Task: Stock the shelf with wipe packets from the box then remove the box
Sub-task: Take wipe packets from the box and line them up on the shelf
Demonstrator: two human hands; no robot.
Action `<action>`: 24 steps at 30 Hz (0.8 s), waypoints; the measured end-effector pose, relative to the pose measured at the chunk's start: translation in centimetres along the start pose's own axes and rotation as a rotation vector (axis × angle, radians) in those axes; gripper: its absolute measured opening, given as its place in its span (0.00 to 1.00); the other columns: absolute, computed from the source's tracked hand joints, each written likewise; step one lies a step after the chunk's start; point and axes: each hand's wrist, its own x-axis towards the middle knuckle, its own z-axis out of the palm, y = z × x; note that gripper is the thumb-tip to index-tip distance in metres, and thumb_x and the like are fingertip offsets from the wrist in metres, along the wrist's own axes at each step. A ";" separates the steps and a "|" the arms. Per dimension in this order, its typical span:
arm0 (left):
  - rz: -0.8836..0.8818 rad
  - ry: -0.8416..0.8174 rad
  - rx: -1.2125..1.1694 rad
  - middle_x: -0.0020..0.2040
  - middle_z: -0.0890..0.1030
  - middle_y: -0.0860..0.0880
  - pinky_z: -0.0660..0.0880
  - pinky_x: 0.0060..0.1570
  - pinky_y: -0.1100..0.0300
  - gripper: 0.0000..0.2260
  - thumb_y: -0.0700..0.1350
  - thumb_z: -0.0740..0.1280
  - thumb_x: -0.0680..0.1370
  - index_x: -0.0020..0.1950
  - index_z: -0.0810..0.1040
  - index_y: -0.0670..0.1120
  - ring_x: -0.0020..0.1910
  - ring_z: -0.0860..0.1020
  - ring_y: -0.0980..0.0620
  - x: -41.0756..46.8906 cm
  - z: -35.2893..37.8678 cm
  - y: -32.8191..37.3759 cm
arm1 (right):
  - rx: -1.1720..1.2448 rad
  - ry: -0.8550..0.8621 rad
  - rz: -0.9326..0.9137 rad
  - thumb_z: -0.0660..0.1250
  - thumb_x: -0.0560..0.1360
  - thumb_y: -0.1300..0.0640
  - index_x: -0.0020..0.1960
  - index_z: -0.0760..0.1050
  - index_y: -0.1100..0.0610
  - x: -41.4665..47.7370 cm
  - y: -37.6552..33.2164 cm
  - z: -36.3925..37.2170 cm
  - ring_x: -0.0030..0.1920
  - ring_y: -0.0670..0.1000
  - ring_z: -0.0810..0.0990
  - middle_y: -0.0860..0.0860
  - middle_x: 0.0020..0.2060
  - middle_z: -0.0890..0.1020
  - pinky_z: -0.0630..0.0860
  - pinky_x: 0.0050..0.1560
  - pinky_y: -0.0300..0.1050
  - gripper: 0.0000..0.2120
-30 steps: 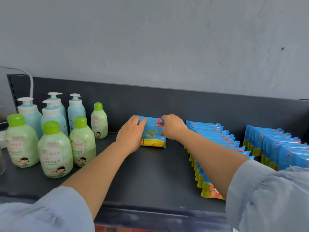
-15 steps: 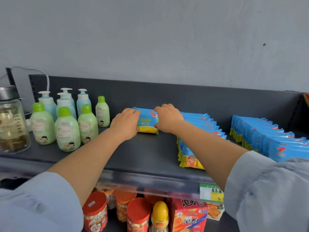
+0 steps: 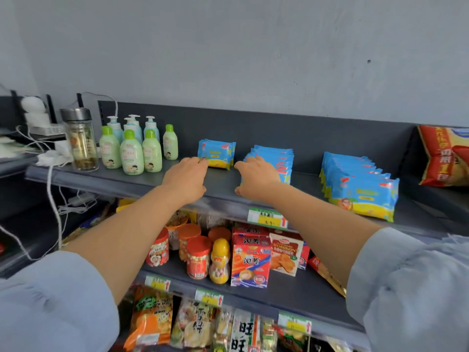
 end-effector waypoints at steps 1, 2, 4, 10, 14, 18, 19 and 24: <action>0.001 -0.006 0.002 0.59 0.72 0.45 0.72 0.53 0.51 0.20 0.47 0.69 0.75 0.65 0.68 0.43 0.61 0.70 0.45 -1.1 -0.3 0.6 | 0.005 -0.008 0.003 0.67 0.74 0.51 0.67 0.68 0.56 -1.3 0.1 -0.1 0.63 0.57 0.68 0.56 0.61 0.73 0.69 0.56 0.50 0.23; -0.001 -0.011 0.002 0.60 0.72 0.45 0.71 0.54 0.51 0.21 0.47 0.69 0.76 0.66 0.68 0.43 0.62 0.69 0.45 -2.1 -0.6 1.2 | 0.005 -0.015 0.004 0.66 0.75 0.51 0.67 0.68 0.55 -2.5 0.2 -0.3 0.63 0.57 0.68 0.56 0.61 0.73 0.69 0.57 0.50 0.23; -0.011 -0.031 -0.005 0.62 0.72 0.45 0.71 0.56 0.50 0.22 0.47 0.68 0.77 0.68 0.67 0.43 0.64 0.68 0.45 -4.1 -0.9 2.4 | -0.002 -0.026 0.004 0.66 0.75 0.51 0.67 0.68 0.56 -4.9 0.3 -0.6 0.62 0.57 0.69 0.56 0.61 0.73 0.70 0.56 0.50 0.22; 0.027 -0.065 -0.029 0.64 0.71 0.46 0.72 0.59 0.50 0.23 0.48 0.68 0.77 0.69 0.66 0.44 0.66 0.68 0.45 -9.2 -0.9 5.7 | -0.024 -0.073 0.058 0.66 0.75 0.51 0.67 0.67 0.56 -11.5 0.4 -0.5 0.62 0.58 0.69 0.56 0.61 0.73 0.70 0.57 0.50 0.22; 0.056 -0.107 -0.064 0.65 0.71 0.46 0.72 0.58 0.50 0.23 0.47 0.68 0.77 0.69 0.66 0.45 0.66 0.68 0.45 -12.5 -0.4 8.2 | -0.007 -0.136 0.129 0.66 0.75 0.52 0.68 0.68 0.55 -16.2 0.6 -0.1 0.64 0.58 0.68 0.56 0.61 0.73 0.70 0.58 0.50 0.22; 0.097 -0.158 -0.097 0.64 0.71 0.46 0.73 0.56 0.50 0.21 0.44 0.67 0.77 0.68 0.67 0.45 0.66 0.68 0.45 -16.0 0.8 11.1 | 0.000 -0.209 0.189 0.66 0.75 0.53 0.68 0.68 0.55 -21.5 1.3 0.6 0.65 0.57 0.68 0.55 0.62 0.72 0.70 0.57 0.50 0.22; 0.113 -0.174 -0.108 0.64 0.72 0.46 0.73 0.55 0.50 0.22 0.44 0.67 0.76 0.68 0.67 0.45 0.65 0.68 0.45 -16.8 1.1 11.9 | -0.001 -0.225 0.201 0.66 0.75 0.52 0.68 0.68 0.55 -22.9 1.7 0.7 0.65 0.58 0.68 0.56 0.62 0.72 0.70 0.57 0.50 0.22; 0.200 -0.248 -0.146 0.61 0.73 0.47 0.75 0.54 0.49 0.20 0.45 0.69 0.76 0.66 0.69 0.45 0.62 0.71 0.45 -20.4 2.5 17.1 | -0.002 -0.308 0.279 0.67 0.75 0.51 0.67 0.68 0.55 -30.0 4.2 1.5 0.63 0.58 0.68 0.56 0.61 0.73 0.72 0.56 0.51 0.23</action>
